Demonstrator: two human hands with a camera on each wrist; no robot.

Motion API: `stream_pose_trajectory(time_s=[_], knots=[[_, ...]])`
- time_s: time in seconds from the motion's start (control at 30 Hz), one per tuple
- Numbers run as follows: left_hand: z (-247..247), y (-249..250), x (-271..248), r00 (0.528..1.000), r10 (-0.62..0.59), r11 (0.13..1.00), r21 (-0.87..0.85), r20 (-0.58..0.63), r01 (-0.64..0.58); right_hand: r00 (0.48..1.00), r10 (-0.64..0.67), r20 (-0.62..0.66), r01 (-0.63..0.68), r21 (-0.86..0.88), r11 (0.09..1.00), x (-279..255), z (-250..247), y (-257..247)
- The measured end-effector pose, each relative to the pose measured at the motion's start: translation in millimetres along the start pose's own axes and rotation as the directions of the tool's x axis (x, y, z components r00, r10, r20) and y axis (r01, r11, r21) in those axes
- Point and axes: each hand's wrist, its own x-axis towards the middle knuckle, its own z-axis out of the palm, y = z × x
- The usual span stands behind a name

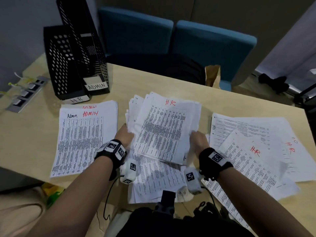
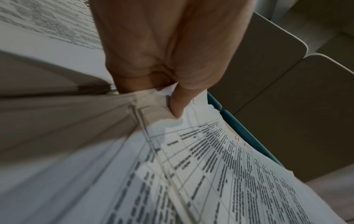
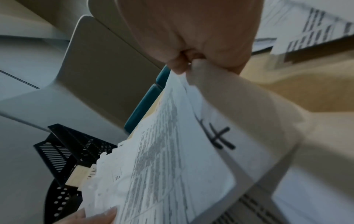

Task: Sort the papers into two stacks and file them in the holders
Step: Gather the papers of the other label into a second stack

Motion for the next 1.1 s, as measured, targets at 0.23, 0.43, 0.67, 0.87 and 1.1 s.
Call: stream_pose_trajectory(time_s=[0.23,0.43,0.67,0.87,1.1], knots=[[-1,-1,-1,0.999,-0.021,0.974,-0.224,0.048,0.031,0.997,0.003,0.08,-0.006,0.034,0.999,-13,11,-20],[-2,-10,-1,0.99,-0.124,0.851,-0.505,0.069,0.142,0.98,0.032,0.197,0.018,-0.247,0.969,-5,-40,-31],[4,-14,-10,0.995,-0.08,0.883,-0.459,0.056,0.097,0.996,-0.075,0.058,0.09,-0.35,0.932,-16,-20,32],[11,-14,-22,0.991,-0.095,0.919,-0.374,0.099,0.125,0.957,-0.209,0.202,0.246,-0.184,0.952,-32,2,55],[19,-2,-27,0.998,-0.043,0.979,-0.196,0.051,0.052,0.922,-0.222,0.318,0.312,-0.271,0.91,-32,5,47]])
